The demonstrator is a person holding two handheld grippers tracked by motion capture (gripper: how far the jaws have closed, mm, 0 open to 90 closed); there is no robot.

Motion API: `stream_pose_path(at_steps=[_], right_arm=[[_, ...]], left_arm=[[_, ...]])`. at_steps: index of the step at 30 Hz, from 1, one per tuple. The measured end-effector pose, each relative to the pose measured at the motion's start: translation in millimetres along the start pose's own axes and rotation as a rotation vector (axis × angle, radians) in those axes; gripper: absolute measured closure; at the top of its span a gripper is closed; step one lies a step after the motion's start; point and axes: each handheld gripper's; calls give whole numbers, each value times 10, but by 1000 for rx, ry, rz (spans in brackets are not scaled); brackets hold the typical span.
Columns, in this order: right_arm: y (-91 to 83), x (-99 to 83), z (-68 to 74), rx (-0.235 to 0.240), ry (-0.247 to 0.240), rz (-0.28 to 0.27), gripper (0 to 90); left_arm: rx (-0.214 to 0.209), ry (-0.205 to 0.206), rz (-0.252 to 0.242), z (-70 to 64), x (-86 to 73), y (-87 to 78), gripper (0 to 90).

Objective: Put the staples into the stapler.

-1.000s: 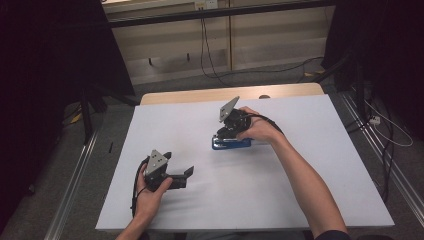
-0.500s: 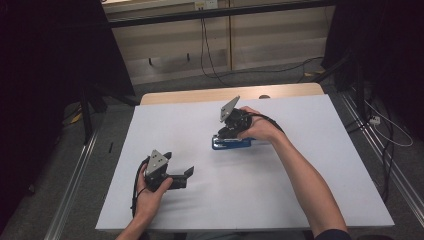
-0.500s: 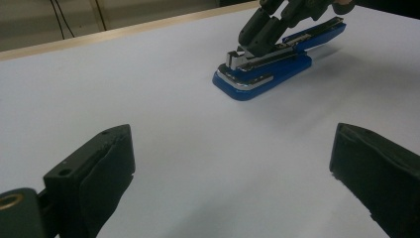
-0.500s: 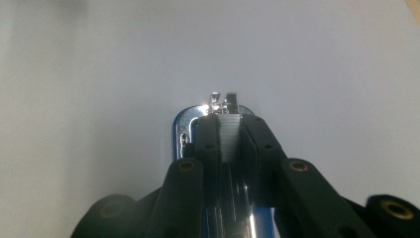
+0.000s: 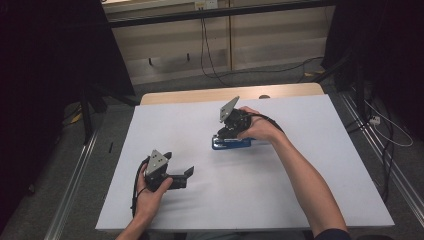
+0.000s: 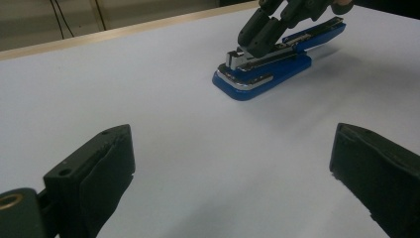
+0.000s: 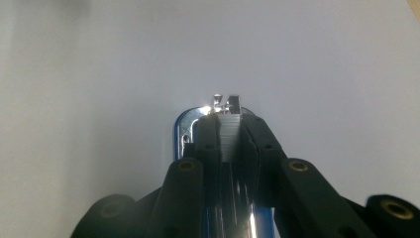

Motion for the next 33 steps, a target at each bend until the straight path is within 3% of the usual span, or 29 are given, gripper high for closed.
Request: stream_pose_path(at_steps=[11,21,33], right_arm=[[17,23,-9,5,0,5,792],[61,23,5,-7,28,23,741],[8,-22,7,-60,137,-29,528]], left_arm=[[-2,-1,1,2,-1,3,38],[-3,-1,2,4,1,-5,38],[-5,-2,0,7,-1,0,38]])
Point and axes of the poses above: each handheld gripper's, and its own axes: y roughly forward along the jaws, x roughly out of its top, z roughly to its left, and after that the axes turned 5 degrees about -z, right-handed
